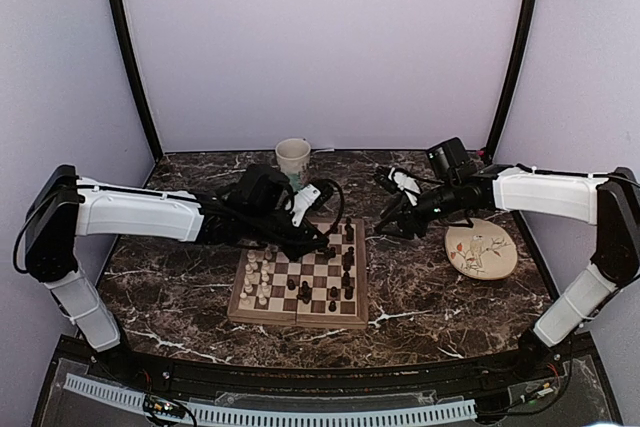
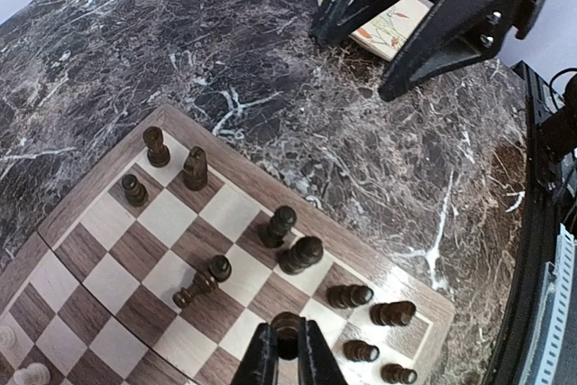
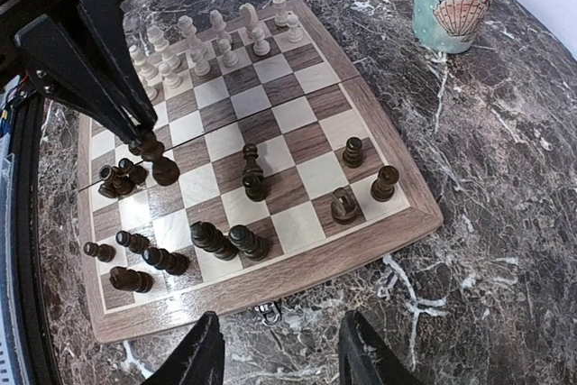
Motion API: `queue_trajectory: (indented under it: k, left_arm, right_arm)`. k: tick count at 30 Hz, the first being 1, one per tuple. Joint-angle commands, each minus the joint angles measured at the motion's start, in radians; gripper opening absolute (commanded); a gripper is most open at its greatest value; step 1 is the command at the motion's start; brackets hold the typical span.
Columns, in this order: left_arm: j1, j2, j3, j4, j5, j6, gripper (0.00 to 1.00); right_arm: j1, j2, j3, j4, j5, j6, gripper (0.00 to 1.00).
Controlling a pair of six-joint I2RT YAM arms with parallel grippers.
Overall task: Set up the chess pieces on the board
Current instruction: Place the bishop on c8.
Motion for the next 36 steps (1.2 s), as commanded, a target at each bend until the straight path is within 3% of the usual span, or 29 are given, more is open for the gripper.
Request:
queue_trajectory:
  k: [1,18,36]
  left_arm:
    - [-0.005,0.064,0.094,-0.053,-0.084,0.041,0.08]
    - [-0.005,0.323,0.400,-0.134,-0.132,0.073,0.08]
    - [-0.005,0.411,0.482,-0.177,-0.085,0.093,0.08]
  right_arm:
    - [-0.012,-0.043,-0.016,0.062,0.006,-0.012,0.44]
    - [-0.068,-0.085,-0.046,0.088,0.005,-0.016,0.44]
    - [-0.076,-0.073,-0.049,0.092,-0.005,-0.028,0.44]
